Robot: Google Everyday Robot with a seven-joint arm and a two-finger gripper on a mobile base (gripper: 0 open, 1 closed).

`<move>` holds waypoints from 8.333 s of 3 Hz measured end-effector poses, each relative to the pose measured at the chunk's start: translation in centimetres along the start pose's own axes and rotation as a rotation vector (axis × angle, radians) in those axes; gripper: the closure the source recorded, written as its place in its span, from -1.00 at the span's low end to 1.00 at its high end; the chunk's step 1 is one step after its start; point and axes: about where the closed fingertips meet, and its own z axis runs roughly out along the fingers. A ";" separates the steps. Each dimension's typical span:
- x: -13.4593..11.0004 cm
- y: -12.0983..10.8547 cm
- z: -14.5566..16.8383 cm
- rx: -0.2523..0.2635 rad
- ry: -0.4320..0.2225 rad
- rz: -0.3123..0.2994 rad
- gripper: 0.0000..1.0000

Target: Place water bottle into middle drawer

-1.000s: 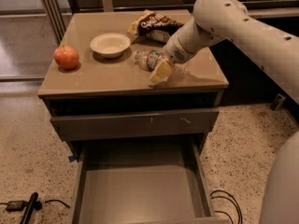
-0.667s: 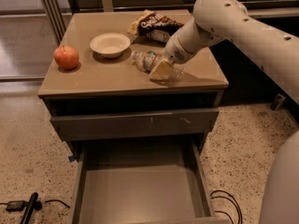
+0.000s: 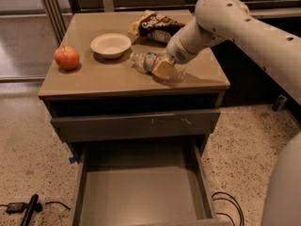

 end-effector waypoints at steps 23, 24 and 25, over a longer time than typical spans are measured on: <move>22.5 33.2 22.0 -0.258 -0.094 0.153 1.00; 25.1 33.4 26.0 -0.276 -0.032 0.182 1.00; 26.9 32.5 28.9 -0.267 0.025 0.171 1.00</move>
Offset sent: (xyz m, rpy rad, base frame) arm 0.0000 0.0000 0.0000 0.0000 0.0001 0.0000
